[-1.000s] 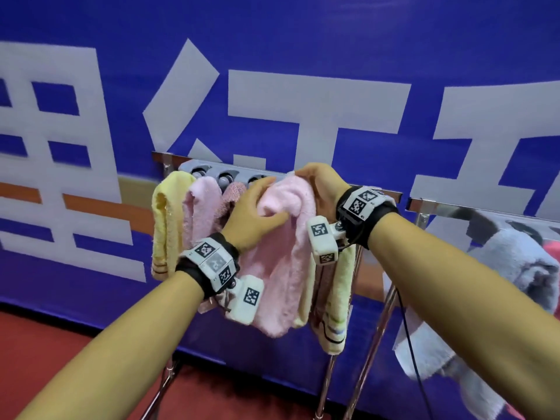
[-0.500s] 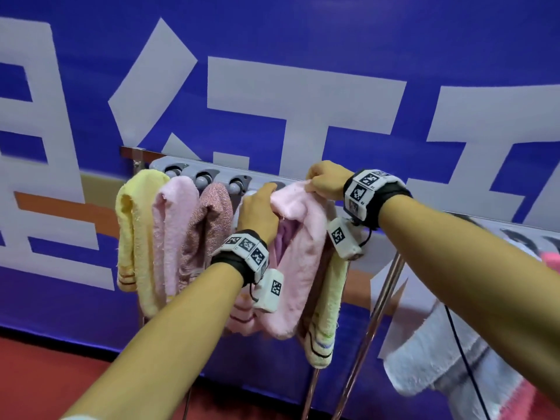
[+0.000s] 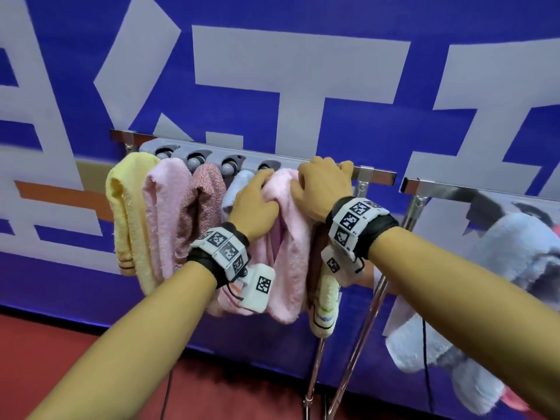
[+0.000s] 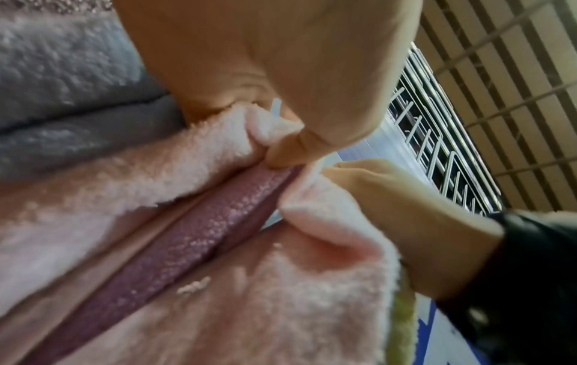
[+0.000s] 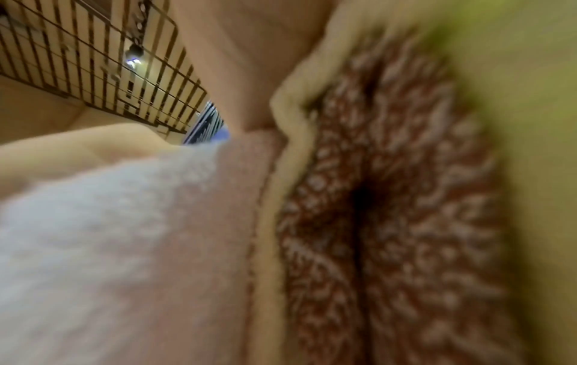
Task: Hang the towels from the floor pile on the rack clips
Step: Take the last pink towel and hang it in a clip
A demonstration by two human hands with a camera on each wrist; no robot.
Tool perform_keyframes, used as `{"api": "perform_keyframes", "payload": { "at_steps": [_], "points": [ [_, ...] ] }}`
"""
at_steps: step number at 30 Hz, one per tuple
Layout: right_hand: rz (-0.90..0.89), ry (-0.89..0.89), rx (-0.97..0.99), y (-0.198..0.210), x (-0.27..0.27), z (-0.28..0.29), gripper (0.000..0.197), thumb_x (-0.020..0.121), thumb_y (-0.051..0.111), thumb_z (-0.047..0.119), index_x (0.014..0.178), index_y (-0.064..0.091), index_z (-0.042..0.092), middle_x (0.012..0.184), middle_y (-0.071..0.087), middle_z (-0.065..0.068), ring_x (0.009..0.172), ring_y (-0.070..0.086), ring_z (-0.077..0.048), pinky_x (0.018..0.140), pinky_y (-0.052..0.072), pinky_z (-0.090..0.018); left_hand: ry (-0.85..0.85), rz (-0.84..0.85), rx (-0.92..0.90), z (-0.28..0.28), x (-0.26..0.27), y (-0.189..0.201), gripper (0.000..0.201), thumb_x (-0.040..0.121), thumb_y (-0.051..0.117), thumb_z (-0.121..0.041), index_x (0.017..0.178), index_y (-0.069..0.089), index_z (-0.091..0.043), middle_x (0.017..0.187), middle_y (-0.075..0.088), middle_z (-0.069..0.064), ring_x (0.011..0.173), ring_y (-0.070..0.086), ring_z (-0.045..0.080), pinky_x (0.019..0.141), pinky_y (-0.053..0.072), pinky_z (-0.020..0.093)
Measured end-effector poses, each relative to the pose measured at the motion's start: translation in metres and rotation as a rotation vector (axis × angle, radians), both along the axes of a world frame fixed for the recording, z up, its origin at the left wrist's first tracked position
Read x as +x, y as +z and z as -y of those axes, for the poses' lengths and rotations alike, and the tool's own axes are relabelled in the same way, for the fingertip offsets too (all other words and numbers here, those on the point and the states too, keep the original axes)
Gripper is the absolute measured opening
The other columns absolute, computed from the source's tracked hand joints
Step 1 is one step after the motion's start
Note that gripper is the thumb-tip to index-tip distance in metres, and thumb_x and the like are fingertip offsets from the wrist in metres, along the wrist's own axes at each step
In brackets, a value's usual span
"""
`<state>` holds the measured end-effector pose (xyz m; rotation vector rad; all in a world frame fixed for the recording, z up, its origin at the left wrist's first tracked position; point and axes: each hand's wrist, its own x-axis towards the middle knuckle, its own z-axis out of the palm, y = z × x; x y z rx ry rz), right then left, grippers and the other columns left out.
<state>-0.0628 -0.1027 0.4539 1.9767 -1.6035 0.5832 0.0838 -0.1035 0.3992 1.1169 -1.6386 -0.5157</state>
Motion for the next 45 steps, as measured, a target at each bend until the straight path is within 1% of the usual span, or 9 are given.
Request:
{"api": "perform_keyframes", "payload": {
  "at_steps": [3, 8, 13, 18, 25, 31, 35, 39, 45],
  "points": [
    [-0.004, 0.151, -0.053, -0.013, -0.008, -0.021, 0.027, 0.091, 0.042, 0.042, 0.077, 0.051, 0.021, 0.078, 0.048, 0.005, 0.078, 0.044, -0.022, 0.081, 0.025, -0.041, -0.055, -0.074, -0.046, -0.004, 0.000, -0.001, 0.065, 0.071, 0.052, -0.011, 0.136, 0.052, -0.016, 0.125, 0.058, -0.001, 0.113, 0.053, 0.010, 0.092, 0.039, 0.008],
    [-0.273, 0.260, -0.055, -0.032, -0.027, -0.034, 0.036, 0.086, 0.032, 0.039, 0.068, 0.057, 0.020, 0.072, 0.060, 0.002, 0.090, 0.059, -0.024, 0.091, 0.027, -0.045, -0.019, -0.020, -0.041, -0.004, -0.014, -0.012, 0.070, 0.076, 0.064, -0.040, 0.142, 0.046, -0.023, 0.142, 0.050, 0.002, 0.129, 0.049, 0.016, 0.109, 0.039, 0.031],
    [-0.537, 0.233, 0.057, -0.048, -0.037, -0.036, 0.029, 0.076, 0.046, 0.043, 0.083, 0.070, 0.026, 0.100, 0.061, 0.003, 0.117, 0.050, -0.024, 0.093, 0.025, -0.051, 0.150, 0.125, -0.093, -0.004, -0.020, -0.020, 0.082, 0.081, 0.073, -0.027, 0.151, 0.031, -0.031, 0.144, 0.044, 0.005, 0.128, 0.048, 0.024, 0.104, 0.042, 0.034],
    [-0.616, 0.180, -0.024, -0.043, -0.045, -0.039, 0.003, 0.063, 0.068, 0.025, 0.065, 0.068, 0.022, 0.082, 0.058, 0.001, 0.099, 0.056, -0.026, 0.082, 0.028, -0.048, 0.244, 0.288, -0.139, 0.008, -0.014, -0.017, 0.090, 0.081, 0.061, -0.003, 0.155, 0.017, -0.028, 0.140, 0.047, 0.010, 0.119, 0.053, 0.037, 0.094, 0.044, 0.042],
    [-0.562, 0.150, 0.021, -0.041, -0.036, -0.048, 0.004, 0.063, 0.070, 0.025, 0.066, 0.068, 0.024, 0.078, 0.058, 0.004, 0.094, 0.055, -0.025, 0.080, 0.034, -0.045, 0.248, 0.290, -0.226, 0.002, -0.035, -0.042, 0.096, 0.086, 0.065, -0.028, 0.153, -0.002, -0.036, 0.147, 0.033, 0.010, 0.117, 0.053, 0.035, 0.093, 0.049, 0.045],
    [-0.416, 0.247, 0.158, -0.029, -0.026, -0.052, 0.031, 0.082, 0.057, 0.029, 0.111, 0.067, 0.024, 0.124, 0.058, 0.001, 0.124, 0.046, -0.024, 0.091, 0.030, -0.043, 0.223, 0.374, -0.211, 0.003, -0.035, -0.058, 0.101, 0.088, 0.063, -0.027, 0.147, -0.018, -0.039, 0.159, 0.011, 0.016, 0.121, 0.050, 0.041, 0.085, 0.049, 0.045],
    [-0.123, 0.327, 0.161, -0.023, -0.024, -0.055, 0.037, 0.083, 0.057, 0.030, 0.118, 0.063, 0.023, 0.134, 0.053, -0.002, 0.123, 0.048, -0.028, 0.091, 0.035, -0.044, 0.180, 0.206, -0.145, -0.014, -0.038, -0.050, 0.083, 0.095, 0.054, -0.035, 0.155, -0.004, -0.033, 0.156, 0.021, 0.012, 0.129, 0.047, 0.034, 0.101, 0.040, 0.043],
    [0.069, 0.355, 0.185, -0.016, -0.033, -0.062, 0.045, 0.079, 0.057, 0.025, 0.123, 0.060, 0.018, 0.141, 0.049, -0.006, 0.125, 0.048, -0.030, 0.095, 0.045, -0.046, 0.117, 0.069, -0.112, -0.026, -0.012, -0.037, 0.085, 0.083, 0.067, -0.036, 0.153, 0.019, -0.032, 0.145, 0.039, 0.007, 0.131, 0.044, 0.023, 0.112, 0.035, 0.036],
    [0.178, 0.210, 0.284, 0.006, -0.061, -0.091, 0.049, 0.082, 0.061, 0.035, 0.127, 0.056, 0.016, 0.134, 0.051, -0.008, 0.124, 0.048, -0.028, 0.098, 0.046, -0.044, 0.123, 0.075, -0.070, -0.052, 0.020, 0.006, 0.046, 0.079, 0.061, -0.041, 0.118, 0.063, -0.015, 0.118, 0.066, 0.003, 0.103, 0.064, 0.021, 0.097, 0.050, 0.039]
  ]
}}
